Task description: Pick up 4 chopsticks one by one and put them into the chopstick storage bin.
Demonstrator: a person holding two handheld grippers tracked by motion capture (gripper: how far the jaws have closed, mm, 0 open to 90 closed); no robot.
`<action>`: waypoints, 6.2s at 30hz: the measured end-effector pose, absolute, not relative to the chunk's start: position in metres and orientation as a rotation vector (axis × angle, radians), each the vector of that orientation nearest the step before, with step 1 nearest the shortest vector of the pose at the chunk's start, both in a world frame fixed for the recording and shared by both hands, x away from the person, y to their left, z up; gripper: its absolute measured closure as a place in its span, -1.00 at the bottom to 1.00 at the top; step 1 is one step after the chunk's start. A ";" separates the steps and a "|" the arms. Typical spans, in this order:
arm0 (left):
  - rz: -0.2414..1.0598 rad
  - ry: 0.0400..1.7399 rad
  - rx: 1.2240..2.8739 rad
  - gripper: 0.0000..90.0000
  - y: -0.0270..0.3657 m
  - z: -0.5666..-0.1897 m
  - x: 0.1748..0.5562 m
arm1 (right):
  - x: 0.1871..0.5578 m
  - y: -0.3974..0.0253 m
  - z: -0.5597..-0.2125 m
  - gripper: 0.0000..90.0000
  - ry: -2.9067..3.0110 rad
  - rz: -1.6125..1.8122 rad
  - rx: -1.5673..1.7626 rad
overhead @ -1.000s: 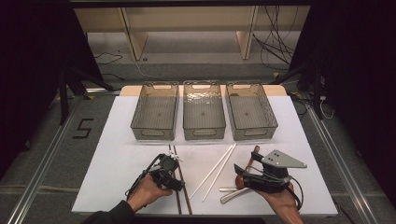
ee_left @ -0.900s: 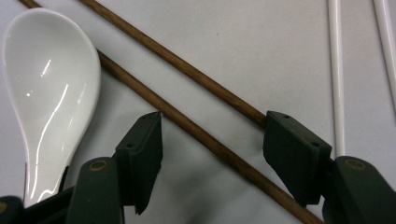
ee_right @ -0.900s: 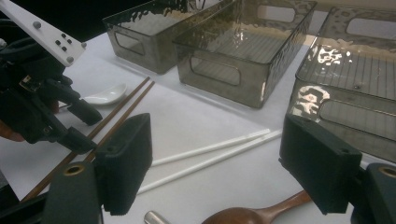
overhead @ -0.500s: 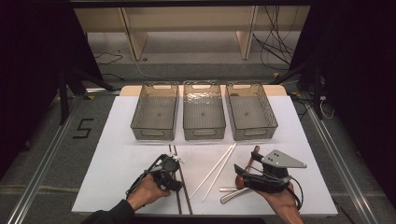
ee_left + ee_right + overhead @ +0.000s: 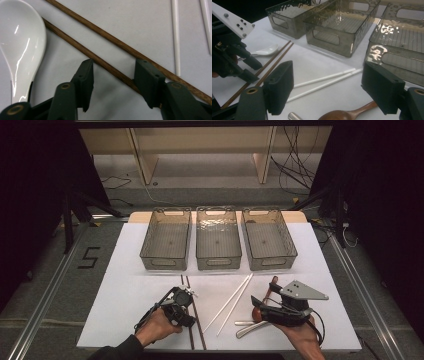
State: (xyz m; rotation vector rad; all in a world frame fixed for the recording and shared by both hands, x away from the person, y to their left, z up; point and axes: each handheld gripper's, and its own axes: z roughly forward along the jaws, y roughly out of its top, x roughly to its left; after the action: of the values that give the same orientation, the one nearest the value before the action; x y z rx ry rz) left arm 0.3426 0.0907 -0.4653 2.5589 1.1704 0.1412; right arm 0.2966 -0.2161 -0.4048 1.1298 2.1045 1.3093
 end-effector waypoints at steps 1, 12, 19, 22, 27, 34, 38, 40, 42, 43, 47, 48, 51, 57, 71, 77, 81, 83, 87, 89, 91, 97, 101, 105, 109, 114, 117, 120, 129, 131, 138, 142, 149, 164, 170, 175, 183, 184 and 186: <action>0.152 1.169 2.568 0.00 0.090 -0.465 0.342 | 0.297 -0.216 -0.405 -0.41 2.105 1.309 1.130; 0.136 1.148 2.620 0.01 0.086 -0.465 0.345 | 0.297 -0.217 -0.405 -0.40 2.101 1.306 1.133; 0.118 1.119 2.646 0.05 0.086 -0.464 0.347 | 0.296 -0.218 -0.404 -0.40 2.097 1.308 1.139; 0.120 1.109 2.652 0.08 0.086 -0.464 0.347 | 0.296 -0.218 -0.404 -0.40 2.096 1.307 1.141; 0.120 1.089 2.659 0.14 0.087 -0.464 0.347 | 0.296 -0.218 -0.404 -0.40 2.095 1.308 1.139; 0.117 1.070 2.669 0.31 0.089 -0.463 0.348 | 0.296 -0.218 -0.404 -0.40 2.093 1.313 1.142; 0.111 1.087 2.652 0.48 0.092 -0.463 0.350 | 0.296 -0.218 -0.404 -0.40 2.094 1.314 1.142; 0.113 1.090 2.649 0.52 0.092 -0.462 0.350 | 0.296 -0.218 -0.404 -0.40 2.094 1.314 1.141; 0.110 1.090 2.651 0.58 0.093 -0.462 0.351 | 0.297 -0.218 -0.404 -0.40 2.095 1.313 1.139; 0.106 1.096 2.644 0.62 0.094 -0.462 0.351 | 0.297 -0.218 -0.404 -0.40 2.096 1.313 1.138; 0.104 1.104 2.640 0.70 0.095 -0.462 0.352 | 0.297 -0.218 -0.404 -0.40 2.097 1.312 1.138; 0.100 1.103 2.642 0.71 0.096 -0.462 0.353 | 0.297 -0.218 -0.404 -0.40 2.097 1.312 1.137; 0.093 1.112 2.628 0.80 0.098 -0.462 0.354 | 0.297 -0.218 -0.404 -0.40 2.097 1.313 1.136; 0.082 1.112 2.619 0.85 0.100 -0.462 0.356 | 0.297 -0.218 -0.404 -0.40 2.099 1.314 1.136; 0.091 1.053 2.625 0.87 0.103 -0.459 0.356 | 0.297 -0.218 -0.403 -0.40 2.097 1.318 1.135; 0.093 1.025 2.598 0.87 0.107 -0.448 0.356 | 0.297 -0.218 -0.403 -0.40 2.095 1.318 1.136; 0.099 1.001 2.569 0.86 0.109 -0.438 0.354 | 0.297 -0.219 -0.403 -0.40 2.093 1.322 1.134; 0.105 0.995 2.542 0.86 0.110 -0.432 0.353 | 0.297 -0.219 -0.403 -0.40 2.092 1.324 1.131; 0.116 0.976 2.505 0.86 0.114 -0.421 0.354 | 0.296 -0.219 -0.402 -0.40 2.088 1.328 1.136; 0.118 0.976 2.483 0.86 0.117 -0.416 0.356 | 0.296 -0.219 -0.402 -0.40 2.086 1.329 1.136; 0.127 0.976 2.460 0.86 0.118 -0.410 0.358 | 0.296 -0.219 -0.403 -0.40 2.087 1.329 1.135; 0.144 0.966 2.406 0.86 0.123 -0.396 0.365 | 0.296 -0.219 -0.402 -0.40 2.076 1.338 1.130; 0.159 0.974 2.373 0.86 0.128 -0.389 0.372 | 0.295 -0.220 -0.402 -0.40 2.071 1.344 1.129; 0.184 0.986 2.334 0.86 0.134 -0.380 0.380 | 0.295 -0.220 -0.401 -0.40 2.068 1.345 1.124; 0.208 1.006 2.294 0.86 0.139 -0.372 0.392 | 0.295 -0.220 -0.401 -0.40 2.066 1.348 1.130; 0.220 1.000 2.281 0.86 0.139 -0.365 0.401 | 0.295 -0.220 -0.401 -0.40 2.067 1.350 1.130; 0.232 1.018 2.258 0.86 0.140 -0.361 0.409 | 0.295 -0.220 -0.401 -0.40 2.065 1.351 1.128; 0.247 1.036 2.226 0.86 0.144 -0.357 0.421 | 0.295 -0.220 -0.401 -0.40 2.066 1.347 1.128; 0.313 1.098 2.157 0.86 0.158 -0.341 0.452 | 0.295 -0.220 -0.401 -0.40 2.066 1.350 1.127; 0.327 1.118 2.147 0.86 0.161 -0.341 0.460 | 0.295 -0.220 -0.401 -0.40 2.065 1.350 1.127; 0.350 1.179 2.119 0.86 0.171 -0.342 0.479 | 0.295 -0.221 -0.401 -0.40 2.068 1.351 1.130; 0.355 1.208 2.101 0.86 0.173 -0.344 0.488 | 0.295 -0.221 -0.401 -0.40 2.067 1.352 1.128; 0.363 1.258 2.094 0.86 0.180 -0.351 0.507 | 0.295 -0.221 -0.401 -0.40 2.068 1.353 1.132; 0.422 1.332 2.084 0.86 0.192 -0.370 0.531 | 0.296 -0.222 -0.401 -0.40 2.065 1.357 1.136; 0.440 1.370 2.073 0.86 0.198 -0.377 0.538 | 0.296 -0.222 -0.401 -0.40 2.068 1.360 1.134; 0.443 1.429 2.064 0.86 0.203 -0.386 0.544 | 0.296 -0.222 -0.401 -0.40 2.067 1.363 1.134; 0.421 1.506 2.047 0.85 0.212 -0.400 0.550 | 0.296 -0.222 -0.401 -0.40 2.067 1.365 1.136; 0.419 1.510 2.051 0.85 0.212 -0.401 0.550 | 0.296 -0.222 -0.401 -0.40 2.067 1.366 1.139; 0.418 1.530 2.045 0.83 0.213 -0.403 0.549 | 0.296 -0.222 -0.402 -0.40 2.067 1.367 1.141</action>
State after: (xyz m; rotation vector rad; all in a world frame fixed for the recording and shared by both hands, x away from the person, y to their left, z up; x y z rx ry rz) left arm 0.5494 0.2126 -0.4033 2.0451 1.5301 0.4176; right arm 0.2961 -0.2221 -0.4015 1.1408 2.0668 1.3666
